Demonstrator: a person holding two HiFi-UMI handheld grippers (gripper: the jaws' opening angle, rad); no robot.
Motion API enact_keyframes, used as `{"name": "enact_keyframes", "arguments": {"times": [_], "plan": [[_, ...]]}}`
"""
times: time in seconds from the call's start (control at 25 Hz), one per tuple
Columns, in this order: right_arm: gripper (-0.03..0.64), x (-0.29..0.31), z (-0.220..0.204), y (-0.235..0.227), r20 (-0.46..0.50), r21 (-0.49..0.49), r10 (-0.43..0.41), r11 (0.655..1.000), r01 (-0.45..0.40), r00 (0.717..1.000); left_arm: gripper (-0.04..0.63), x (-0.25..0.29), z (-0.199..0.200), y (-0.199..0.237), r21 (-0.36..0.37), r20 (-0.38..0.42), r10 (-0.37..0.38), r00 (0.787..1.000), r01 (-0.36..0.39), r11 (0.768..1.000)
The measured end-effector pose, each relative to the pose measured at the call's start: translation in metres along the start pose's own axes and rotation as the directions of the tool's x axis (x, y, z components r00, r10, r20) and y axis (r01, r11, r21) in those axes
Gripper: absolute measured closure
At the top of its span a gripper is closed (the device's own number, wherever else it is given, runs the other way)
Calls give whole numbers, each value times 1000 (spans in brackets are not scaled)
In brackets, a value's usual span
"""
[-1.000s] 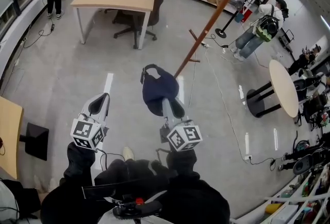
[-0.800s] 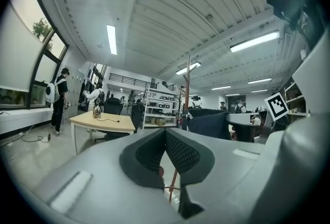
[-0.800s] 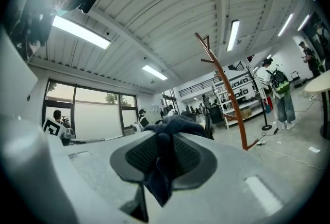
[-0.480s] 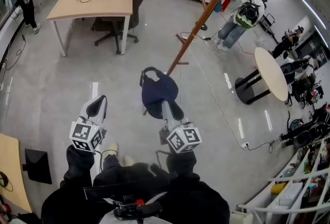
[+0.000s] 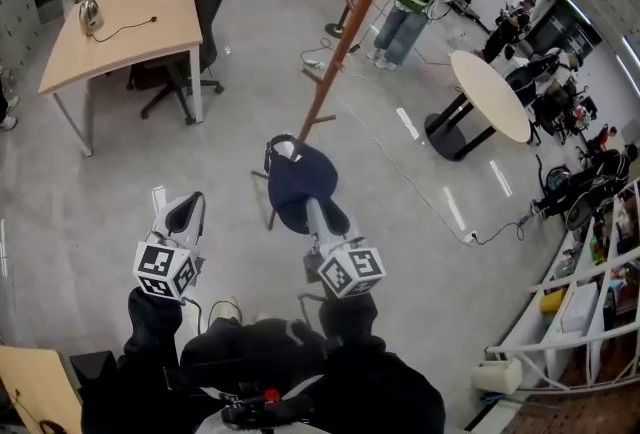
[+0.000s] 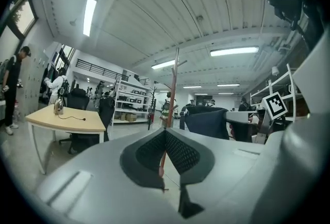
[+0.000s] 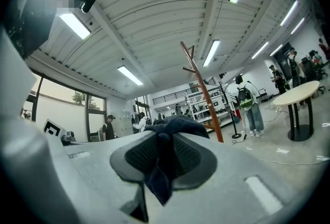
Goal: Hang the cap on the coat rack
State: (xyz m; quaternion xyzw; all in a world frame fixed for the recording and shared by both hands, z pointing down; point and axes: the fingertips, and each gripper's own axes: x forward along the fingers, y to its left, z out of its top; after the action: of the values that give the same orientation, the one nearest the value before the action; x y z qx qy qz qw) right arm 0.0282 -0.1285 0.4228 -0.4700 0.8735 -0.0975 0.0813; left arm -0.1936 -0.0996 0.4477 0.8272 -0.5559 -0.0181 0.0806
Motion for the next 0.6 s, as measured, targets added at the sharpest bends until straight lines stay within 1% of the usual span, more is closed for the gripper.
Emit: {"name": "enact_keyframes", "arguments": {"times": [0.28,0.4,0.6], "plan": [[534,0,3,-6,34,1,-107,994,107,994,592,20,5,7,5,-13,-103,995,103,995],[534,3,-1,-13,37,2,-146,989,146,989,592,30,4,11,3,-22,-132,991,132,991],[534,9,8,-22,55,6,-192,981,192,980,592,46,1,12,-5,-32,-181,983,181,983]]}}
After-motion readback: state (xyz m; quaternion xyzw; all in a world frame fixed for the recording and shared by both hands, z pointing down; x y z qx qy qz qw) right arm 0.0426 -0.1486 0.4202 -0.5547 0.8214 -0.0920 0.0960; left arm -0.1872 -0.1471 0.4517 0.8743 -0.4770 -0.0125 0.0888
